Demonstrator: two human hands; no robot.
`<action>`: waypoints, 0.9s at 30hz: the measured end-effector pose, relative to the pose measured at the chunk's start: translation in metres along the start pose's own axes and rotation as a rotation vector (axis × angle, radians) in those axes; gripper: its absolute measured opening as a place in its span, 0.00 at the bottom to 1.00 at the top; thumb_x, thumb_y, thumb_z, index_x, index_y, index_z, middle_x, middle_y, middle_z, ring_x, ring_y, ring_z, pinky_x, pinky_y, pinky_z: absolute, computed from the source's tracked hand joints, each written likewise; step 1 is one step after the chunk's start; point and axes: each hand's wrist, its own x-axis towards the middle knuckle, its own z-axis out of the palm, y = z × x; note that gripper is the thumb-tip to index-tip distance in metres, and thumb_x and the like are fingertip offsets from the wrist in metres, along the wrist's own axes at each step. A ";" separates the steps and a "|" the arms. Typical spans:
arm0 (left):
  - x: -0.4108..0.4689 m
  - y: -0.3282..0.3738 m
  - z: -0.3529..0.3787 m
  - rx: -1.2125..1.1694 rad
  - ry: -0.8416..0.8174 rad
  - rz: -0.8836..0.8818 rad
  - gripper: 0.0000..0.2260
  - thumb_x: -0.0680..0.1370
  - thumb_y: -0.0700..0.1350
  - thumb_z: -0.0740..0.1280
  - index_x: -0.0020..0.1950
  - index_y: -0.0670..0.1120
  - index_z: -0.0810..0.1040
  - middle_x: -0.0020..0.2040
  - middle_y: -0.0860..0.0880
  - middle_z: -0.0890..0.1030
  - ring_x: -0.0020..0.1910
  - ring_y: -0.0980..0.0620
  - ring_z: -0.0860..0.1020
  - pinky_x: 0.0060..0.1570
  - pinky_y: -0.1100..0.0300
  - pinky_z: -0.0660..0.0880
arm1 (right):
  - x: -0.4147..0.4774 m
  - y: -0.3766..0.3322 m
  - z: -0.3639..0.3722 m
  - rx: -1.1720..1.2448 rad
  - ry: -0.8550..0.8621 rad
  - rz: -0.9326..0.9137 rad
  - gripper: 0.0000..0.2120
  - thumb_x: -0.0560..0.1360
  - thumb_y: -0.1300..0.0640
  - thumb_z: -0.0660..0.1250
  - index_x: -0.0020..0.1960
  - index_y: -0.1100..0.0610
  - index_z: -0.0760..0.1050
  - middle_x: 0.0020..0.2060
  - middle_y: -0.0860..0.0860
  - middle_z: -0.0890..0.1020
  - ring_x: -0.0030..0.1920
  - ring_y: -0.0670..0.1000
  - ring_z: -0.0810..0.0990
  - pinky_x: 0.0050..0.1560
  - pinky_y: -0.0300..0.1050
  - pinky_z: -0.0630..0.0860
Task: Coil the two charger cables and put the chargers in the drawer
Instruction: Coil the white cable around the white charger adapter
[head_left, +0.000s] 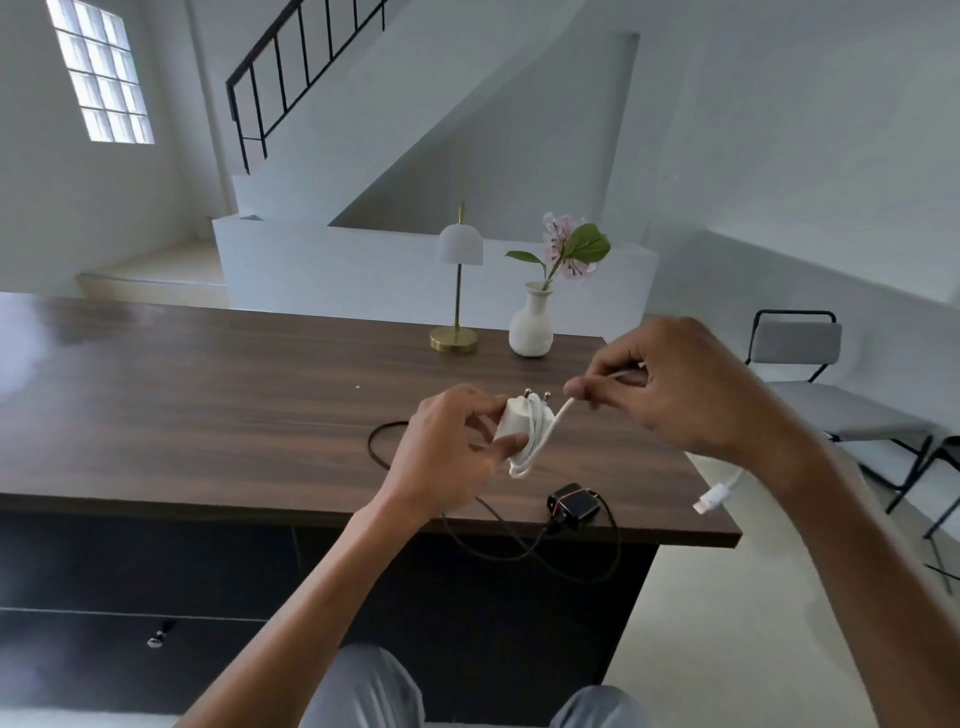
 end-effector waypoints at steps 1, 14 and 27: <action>-0.003 0.002 0.000 -0.020 -0.059 0.030 0.16 0.73 0.48 0.77 0.60 0.52 0.85 0.48 0.57 0.83 0.44 0.61 0.81 0.45 0.64 0.79 | 0.007 0.003 -0.004 0.015 0.029 -0.014 0.16 0.69 0.37 0.72 0.34 0.49 0.84 0.23 0.38 0.78 0.30 0.37 0.77 0.33 0.38 0.67; -0.014 -0.007 -0.016 -0.790 -0.261 0.009 0.18 0.77 0.42 0.71 0.66 0.38 0.80 0.60 0.40 0.84 0.61 0.40 0.82 0.61 0.51 0.80 | 0.007 0.041 0.082 0.724 -0.035 0.190 0.20 0.74 0.42 0.64 0.44 0.57 0.85 0.26 0.47 0.73 0.25 0.41 0.65 0.26 0.34 0.63; -0.002 -0.044 0.021 -1.222 0.162 -0.526 0.15 0.77 0.44 0.71 0.61 0.39 0.83 0.58 0.42 0.86 0.56 0.50 0.84 0.52 0.64 0.82 | -0.056 0.003 0.140 0.794 -0.100 0.265 0.07 0.82 0.57 0.63 0.58 0.49 0.70 0.30 0.50 0.79 0.31 0.47 0.76 0.38 0.41 0.78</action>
